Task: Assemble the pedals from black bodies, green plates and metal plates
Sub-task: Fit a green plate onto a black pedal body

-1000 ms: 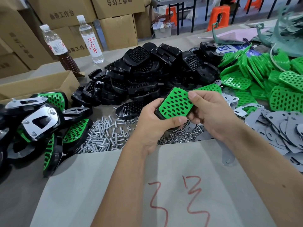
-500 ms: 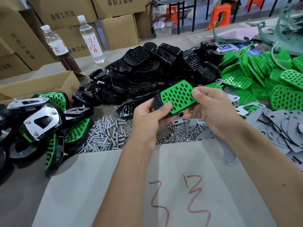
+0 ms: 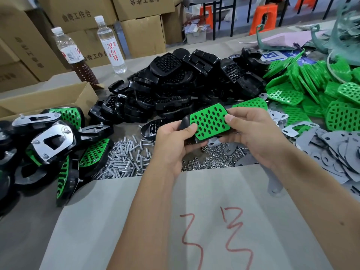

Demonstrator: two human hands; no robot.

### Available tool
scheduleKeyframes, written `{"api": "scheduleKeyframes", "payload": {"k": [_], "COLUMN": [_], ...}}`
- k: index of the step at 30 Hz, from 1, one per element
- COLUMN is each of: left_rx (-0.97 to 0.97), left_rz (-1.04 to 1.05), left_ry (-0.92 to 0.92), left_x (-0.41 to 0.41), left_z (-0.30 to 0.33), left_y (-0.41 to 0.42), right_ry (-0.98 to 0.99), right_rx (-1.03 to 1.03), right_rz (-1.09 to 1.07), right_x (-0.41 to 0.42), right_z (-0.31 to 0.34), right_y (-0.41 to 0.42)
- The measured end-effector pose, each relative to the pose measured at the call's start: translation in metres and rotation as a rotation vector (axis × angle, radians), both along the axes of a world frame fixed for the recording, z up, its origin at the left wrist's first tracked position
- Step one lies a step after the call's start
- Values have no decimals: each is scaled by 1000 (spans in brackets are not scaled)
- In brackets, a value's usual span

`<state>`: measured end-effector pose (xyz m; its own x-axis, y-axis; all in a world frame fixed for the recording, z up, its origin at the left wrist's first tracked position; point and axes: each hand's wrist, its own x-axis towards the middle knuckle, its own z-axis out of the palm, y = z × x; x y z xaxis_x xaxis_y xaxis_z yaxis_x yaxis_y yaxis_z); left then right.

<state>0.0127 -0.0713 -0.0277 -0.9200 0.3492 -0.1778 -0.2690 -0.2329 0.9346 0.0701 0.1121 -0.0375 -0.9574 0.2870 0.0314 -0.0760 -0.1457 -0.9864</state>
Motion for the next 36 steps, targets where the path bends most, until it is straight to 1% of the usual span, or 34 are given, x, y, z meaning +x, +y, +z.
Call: {"api": "scheduleKeyframes", "payload": {"k": [3,7,10,14,19,22,24,27,30,32,36], "left_rx": [-5,-113,-131,-72,-26,9,56,131,150,136,122], "left_rz": [-18,46,71,46,19,25,59,109,74,70,46], "left_ry": [10,52,74,19,-59,-52,-42,-58,-15,20,30], "left_x": [0,3,3,4,4,3,5,8,9,8,5], "left_z": [0,0,1,3,6,6,6,5,3,2,3], "left_y": [1,6,7,6,4,3,5,10,12,11,6], "right_ry": [-9,-88,-78,-7,24,63,58,46,59,54,28], "right_rx": [-1,4,-33,50,91,126,100,-13,-70,-82,-12], "right_rz": [-29,-28,-20,-36,-51,-56,-75,-71,-71,-38,8], "right_x": [-1,-2,-2,0,0,1,1,1,2,3,6], "right_z": [0,-2,0,1,0,1,2,5,6,7,10], "right_y": [3,3,1,-1,-2,-3,-4,-6,-9,-8,0]}}
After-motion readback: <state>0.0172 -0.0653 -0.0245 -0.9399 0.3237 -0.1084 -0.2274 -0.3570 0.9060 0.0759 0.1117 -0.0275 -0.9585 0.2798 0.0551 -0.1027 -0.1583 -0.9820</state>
